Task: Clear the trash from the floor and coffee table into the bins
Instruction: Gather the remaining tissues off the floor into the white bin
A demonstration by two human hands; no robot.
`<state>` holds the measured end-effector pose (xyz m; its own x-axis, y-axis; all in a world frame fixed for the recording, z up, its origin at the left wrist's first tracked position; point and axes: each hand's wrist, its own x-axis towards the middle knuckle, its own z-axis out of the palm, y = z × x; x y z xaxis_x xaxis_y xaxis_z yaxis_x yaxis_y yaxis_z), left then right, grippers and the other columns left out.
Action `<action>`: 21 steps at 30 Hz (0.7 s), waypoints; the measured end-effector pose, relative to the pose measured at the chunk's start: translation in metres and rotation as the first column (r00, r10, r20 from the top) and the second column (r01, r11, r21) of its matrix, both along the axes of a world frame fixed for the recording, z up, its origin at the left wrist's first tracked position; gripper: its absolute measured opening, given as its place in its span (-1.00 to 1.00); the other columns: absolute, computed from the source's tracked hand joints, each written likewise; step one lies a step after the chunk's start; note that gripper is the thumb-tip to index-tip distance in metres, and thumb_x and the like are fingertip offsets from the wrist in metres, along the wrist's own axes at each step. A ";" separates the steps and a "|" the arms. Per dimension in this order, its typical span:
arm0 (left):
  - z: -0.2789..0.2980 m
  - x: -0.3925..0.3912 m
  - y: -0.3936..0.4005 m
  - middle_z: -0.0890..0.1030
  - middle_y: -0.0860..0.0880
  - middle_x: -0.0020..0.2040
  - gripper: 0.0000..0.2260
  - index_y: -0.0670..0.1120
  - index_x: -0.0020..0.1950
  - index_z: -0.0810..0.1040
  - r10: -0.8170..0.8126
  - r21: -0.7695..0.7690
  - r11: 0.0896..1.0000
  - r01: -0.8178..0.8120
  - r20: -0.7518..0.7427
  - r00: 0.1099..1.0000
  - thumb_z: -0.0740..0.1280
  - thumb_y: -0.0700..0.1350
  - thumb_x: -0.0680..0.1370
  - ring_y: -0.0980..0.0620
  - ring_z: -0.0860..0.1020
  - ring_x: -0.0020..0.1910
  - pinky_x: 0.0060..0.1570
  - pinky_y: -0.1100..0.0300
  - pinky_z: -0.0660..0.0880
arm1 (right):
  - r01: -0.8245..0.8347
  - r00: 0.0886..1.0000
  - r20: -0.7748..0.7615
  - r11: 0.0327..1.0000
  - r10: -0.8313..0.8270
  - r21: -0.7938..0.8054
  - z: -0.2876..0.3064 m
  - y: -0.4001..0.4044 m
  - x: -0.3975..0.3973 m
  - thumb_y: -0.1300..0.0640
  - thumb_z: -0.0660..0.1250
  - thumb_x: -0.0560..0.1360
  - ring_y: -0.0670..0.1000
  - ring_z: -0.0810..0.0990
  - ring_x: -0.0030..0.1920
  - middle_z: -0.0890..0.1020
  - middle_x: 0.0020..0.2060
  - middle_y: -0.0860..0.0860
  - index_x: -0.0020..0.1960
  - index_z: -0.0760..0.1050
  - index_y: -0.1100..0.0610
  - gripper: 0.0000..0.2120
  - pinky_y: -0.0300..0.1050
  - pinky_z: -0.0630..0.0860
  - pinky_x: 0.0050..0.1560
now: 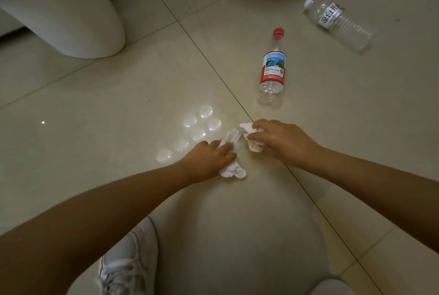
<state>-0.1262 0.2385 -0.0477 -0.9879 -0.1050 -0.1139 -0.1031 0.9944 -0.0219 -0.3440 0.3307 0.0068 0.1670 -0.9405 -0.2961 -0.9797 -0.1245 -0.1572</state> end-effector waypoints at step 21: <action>0.019 -0.003 -0.036 0.56 0.02 -0.30 -0.86 -0.02 -0.15 0.60 -0.284 -0.168 0.948 0.272 -0.050 0.958 0.49 -0.12 0.33 0.04 0.48 -0.46 -0.41 0.23 0.48 | -0.023 0.997 -0.082 0.995 0.015 -0.098 0.023 -0.007 0.007 0.24 0.36 0.46 0.18 0.50 0.15 0.43 0.32 0.13 0.33 0.43 0.04 -0.55 -0.02 0.54 -0.22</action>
<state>-0.1289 0.2025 -0.0284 -0.9854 0.1641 -0.0448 0.1696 0.9683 -0.1836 -0.3366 0.3232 0.0295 0.1642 -0.9626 -0.2155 -0.9860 -0.1538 -0.0639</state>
